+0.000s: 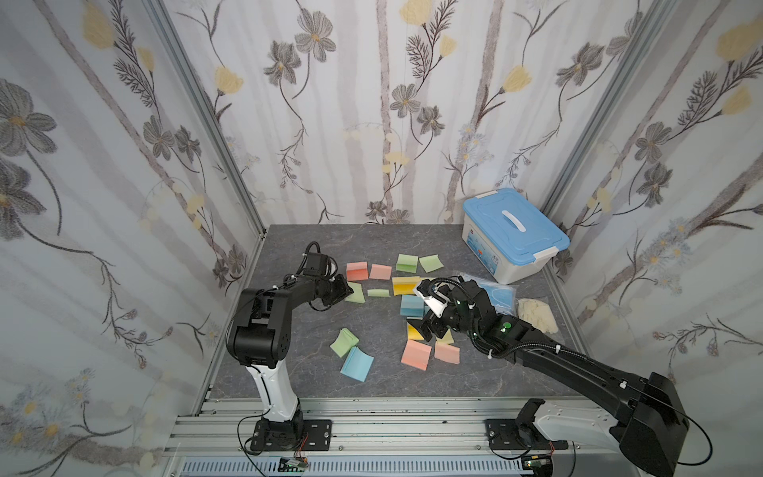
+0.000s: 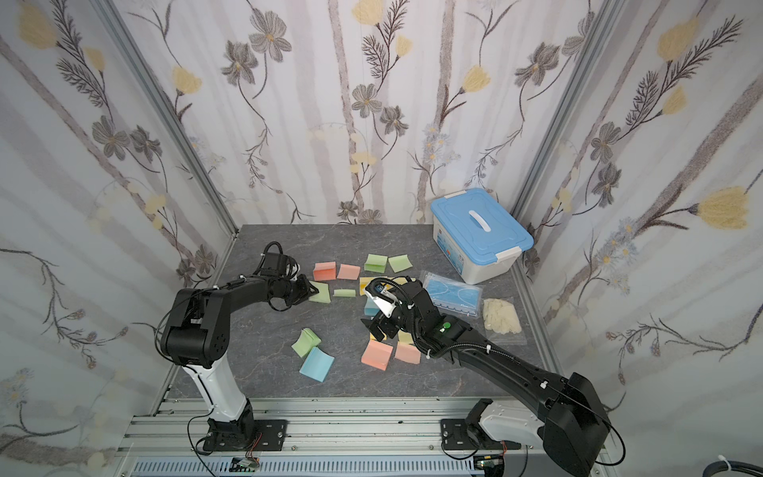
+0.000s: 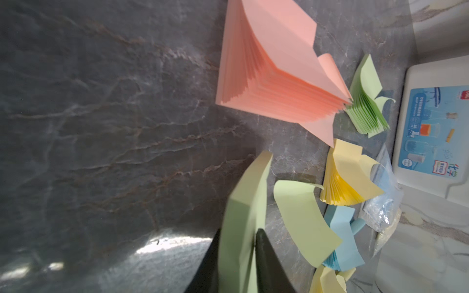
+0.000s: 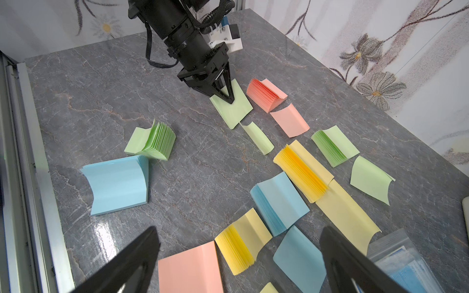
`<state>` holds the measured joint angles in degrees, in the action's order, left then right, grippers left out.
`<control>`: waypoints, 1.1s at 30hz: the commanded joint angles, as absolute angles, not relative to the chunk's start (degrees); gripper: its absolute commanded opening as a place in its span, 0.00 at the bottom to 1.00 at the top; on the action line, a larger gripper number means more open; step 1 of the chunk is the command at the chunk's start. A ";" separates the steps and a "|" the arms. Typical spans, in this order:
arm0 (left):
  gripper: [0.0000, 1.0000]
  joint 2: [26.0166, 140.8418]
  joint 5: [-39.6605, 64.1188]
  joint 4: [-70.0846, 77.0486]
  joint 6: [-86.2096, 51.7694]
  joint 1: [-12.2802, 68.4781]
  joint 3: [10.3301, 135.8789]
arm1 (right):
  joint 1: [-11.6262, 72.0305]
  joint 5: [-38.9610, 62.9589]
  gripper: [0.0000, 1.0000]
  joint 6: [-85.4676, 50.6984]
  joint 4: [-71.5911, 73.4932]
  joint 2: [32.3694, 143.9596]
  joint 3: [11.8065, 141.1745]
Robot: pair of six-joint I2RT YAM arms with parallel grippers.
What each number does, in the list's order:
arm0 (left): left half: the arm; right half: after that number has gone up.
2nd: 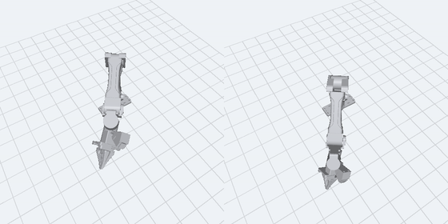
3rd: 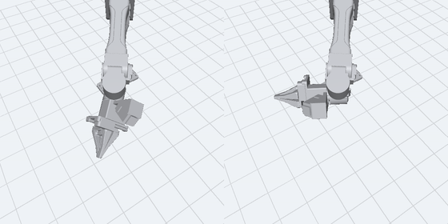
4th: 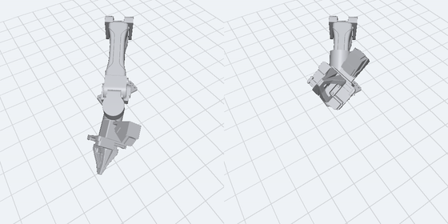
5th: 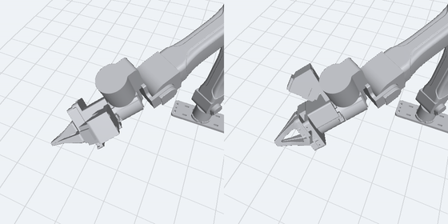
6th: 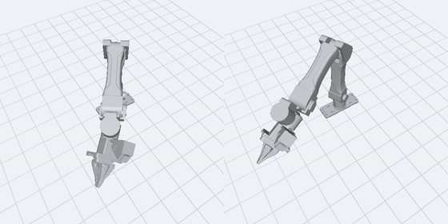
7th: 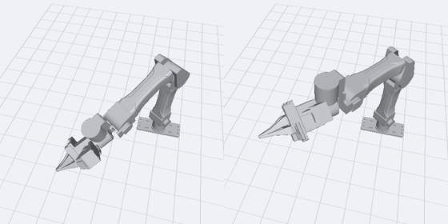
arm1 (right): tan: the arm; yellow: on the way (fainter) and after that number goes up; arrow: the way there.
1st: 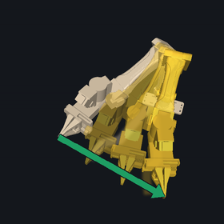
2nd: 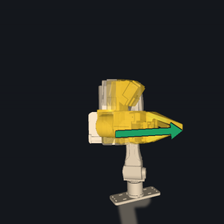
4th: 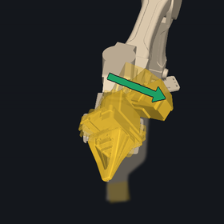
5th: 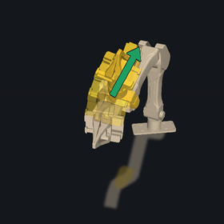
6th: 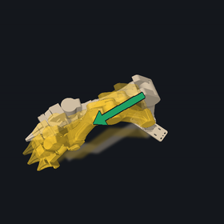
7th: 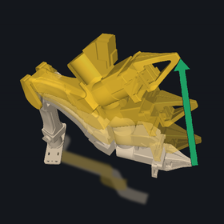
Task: Tear off pages from different memo pads
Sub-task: Place the memo pad at the center of the board, then move the memo pad to the center of the board.
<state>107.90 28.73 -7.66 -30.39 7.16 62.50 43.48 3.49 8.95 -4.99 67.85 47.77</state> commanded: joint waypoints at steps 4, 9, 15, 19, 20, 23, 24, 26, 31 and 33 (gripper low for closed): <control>0.70 104.45 21.13 -13.44 -28.12 9.04 63.58 | 42.81 -3.29 1.00 1.66 -0.52 66.80 45.77; 0.76 91.48 7.55 -16.14 -28.64 12.10 57.26 | 41.55 -5.71 1.00 -2.93 -0.57 67.65 44.78; 0.75 72.92 2.70 -15.20 -32.57 15.45 43.21 | 43.17 -0.70 0.97 -5.63 -1.72 69.80 45.36; 0.73 60.93 1.47 -17.90 -35.38 16.89 35.36 | 45.79 1.62 0.86 -9.11 -3.99 74.41 47.86; 0.72 57.98 1.04 -18.89 -36.08 17.10 33.69 | 46.49 2.28 0.85 -9.56 -4.36 75.72 48.60; 0.68 50.45 1.04 -20.94 -38.75 17.55 29.12 | 48.86 2.42 0.85 -10.20 -4.39 79.10 50.67; 0.64 48.68 1.26 -21.59 -39.61 17.74 27.90 | 49.66 1.92 0.84 -10.20 -4.40 80.33 51.53; 0.54 47.11 1.86 -22.25 -41.04 18.17 25.95 | 50.94 1.19 0.83 -10.21 -4.48 82.66 53.03; 0.35 48.20 4.11 -21.33 -43.12 19.56 22.29 | 52.21 0.75 0.81 -12.15 -4.90 87.75 57.93; 0.34 48.51 3.64 -20.16 -44.06 20.18 20.43 | 52.20 0.78 0.81 -12.70 -5.14 89.12 58.99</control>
<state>48.23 3.70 -21.19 -41.28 19.73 21.96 52.12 1.30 -10.68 -5.34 87.90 57.76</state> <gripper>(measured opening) 0.341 0.813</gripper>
